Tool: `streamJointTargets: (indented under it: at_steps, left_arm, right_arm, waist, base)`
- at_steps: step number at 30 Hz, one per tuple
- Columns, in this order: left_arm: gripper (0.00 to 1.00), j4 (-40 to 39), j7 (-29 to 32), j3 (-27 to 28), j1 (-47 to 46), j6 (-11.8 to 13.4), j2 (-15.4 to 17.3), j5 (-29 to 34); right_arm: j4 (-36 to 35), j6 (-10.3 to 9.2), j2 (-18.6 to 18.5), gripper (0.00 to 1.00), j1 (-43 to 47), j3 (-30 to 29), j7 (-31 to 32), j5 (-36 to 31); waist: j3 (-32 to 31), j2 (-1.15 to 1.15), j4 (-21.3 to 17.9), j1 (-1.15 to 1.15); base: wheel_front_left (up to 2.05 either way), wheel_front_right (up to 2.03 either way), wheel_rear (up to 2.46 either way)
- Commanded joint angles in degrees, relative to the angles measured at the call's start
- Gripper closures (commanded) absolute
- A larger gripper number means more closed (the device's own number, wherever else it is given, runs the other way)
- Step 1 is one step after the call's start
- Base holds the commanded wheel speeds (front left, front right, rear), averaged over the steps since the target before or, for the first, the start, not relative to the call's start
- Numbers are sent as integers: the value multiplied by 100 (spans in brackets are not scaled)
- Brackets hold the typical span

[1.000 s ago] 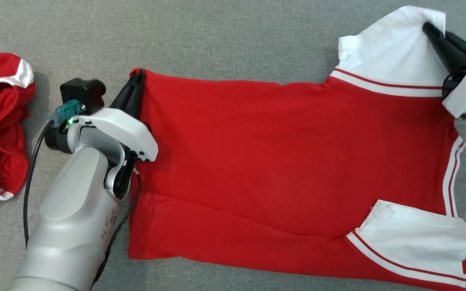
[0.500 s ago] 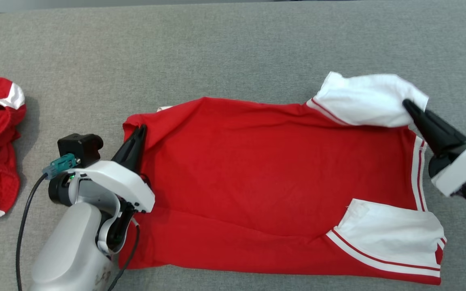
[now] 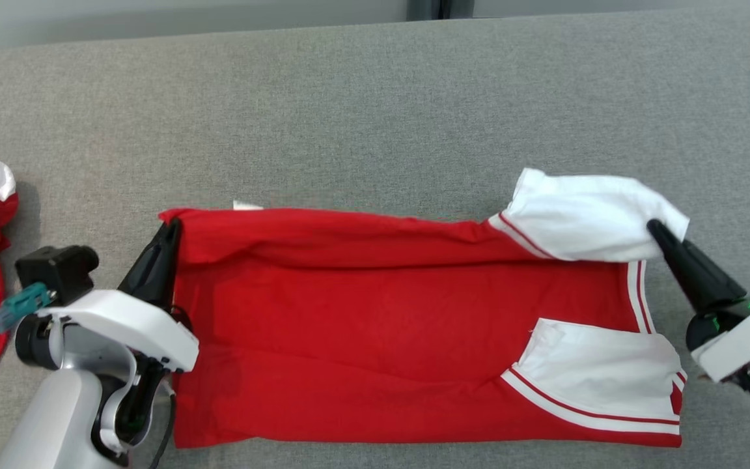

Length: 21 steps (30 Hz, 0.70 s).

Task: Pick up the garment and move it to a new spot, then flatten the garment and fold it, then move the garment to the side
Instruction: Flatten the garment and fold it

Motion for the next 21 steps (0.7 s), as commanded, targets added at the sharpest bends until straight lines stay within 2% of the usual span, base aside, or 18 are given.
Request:
streamJointTargets:
  at_steps: [1, 8, 14, 15, 17, 18, 20, 21]
  left_arm:
    - [100, -138, 31, 58, 150, 55, 60, -43]
    - [100, -632, 222, 225, 870, 187, 29, -456]
    - [100, -470, 153, 227, 1349, 283, -114, -630]
    - [100, -434, 145, 227, 1381, 293, -124, -628]
    - [100, -377, 108, 207, 1458, 296, -171, -640]
    - [100, -356, 95, 201, 1497, 300, -196, -657]
    - [100, -330, 68, 200, 1585, 315, -202, -659]
    - [100, -320, 61, 194, 1621, 321, -223, -674]
  right_arm:
    - [-68, 1, 64, 100, 190, -118, -28, -81]
    - [-196, 1, 372, 100, 1041, -548, -28, -731]
    - [83, 1, 781, 96, 1636, -788, -29, -1032]
    - [105, 1, 833, 93, 1712, -811, -29, -1062]
    - [180, 1, 916, 74, 1848, -878, -30, -1122]
    - [232, 1, 957, 55, 1912, -907, -29, -1152]
    - [277, 1, 1058, 7, 1987, -947, -29, -1229]
    - [300, 1, 1095, 0, 2027, -961, -29, -1258]
  waist:
    - [-37, 0, -27, 0]
    - [-90, 0, -69, 0]
    - [-154, 0, -72, 0]
    - [-168, 0, -66, 0]
    - [-201, 0, -69, 0]
    - [-219, 0, -73, 0]
    - [-258, 0, -98, 0]
    - [-271, 0, -103, 0]
  base:
    - [0, 0, 0]
    - [0, 0, 0]
    - [0, 0, 0]
    - [0, 0, 0]
    - [0, 0, 0]
    - [0, 0, 0]
    - [0, 0, 0]
    - [0, 0, 0]
